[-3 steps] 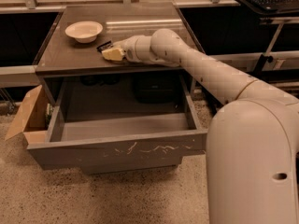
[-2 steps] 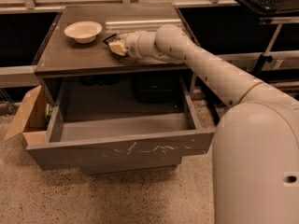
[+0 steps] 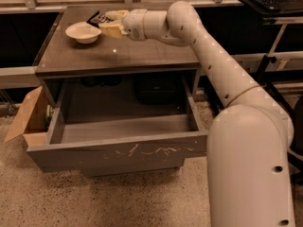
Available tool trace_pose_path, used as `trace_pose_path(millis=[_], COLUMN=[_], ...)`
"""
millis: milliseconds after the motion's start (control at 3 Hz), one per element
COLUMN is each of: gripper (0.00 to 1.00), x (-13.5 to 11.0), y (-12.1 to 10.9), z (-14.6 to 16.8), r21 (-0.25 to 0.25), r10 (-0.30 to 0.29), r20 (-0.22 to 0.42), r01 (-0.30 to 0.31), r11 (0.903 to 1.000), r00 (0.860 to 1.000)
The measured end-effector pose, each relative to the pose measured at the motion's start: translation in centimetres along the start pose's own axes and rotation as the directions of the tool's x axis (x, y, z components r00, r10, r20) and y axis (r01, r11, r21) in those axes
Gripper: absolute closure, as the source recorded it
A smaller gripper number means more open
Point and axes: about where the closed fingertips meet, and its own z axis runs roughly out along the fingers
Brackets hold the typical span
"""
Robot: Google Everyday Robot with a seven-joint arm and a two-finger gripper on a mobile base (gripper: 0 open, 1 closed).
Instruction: Place rxbar chocolate into top drawer
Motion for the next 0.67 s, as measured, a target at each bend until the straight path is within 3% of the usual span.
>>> trace_pose_path(millis=[333, 667], gripper=[1.0, 1.0], x=[-0.79, -0.69], y=[1.06, 1.34], z=[-0.38, -0.43], r21=[-0.065, -0.096], r10=[-0.016, -0.026], r20=[-0.002, -0.015], r01=[0.016, 0.024], r11=[0.9978, 0.9951], r00=[1.0, 1.0])
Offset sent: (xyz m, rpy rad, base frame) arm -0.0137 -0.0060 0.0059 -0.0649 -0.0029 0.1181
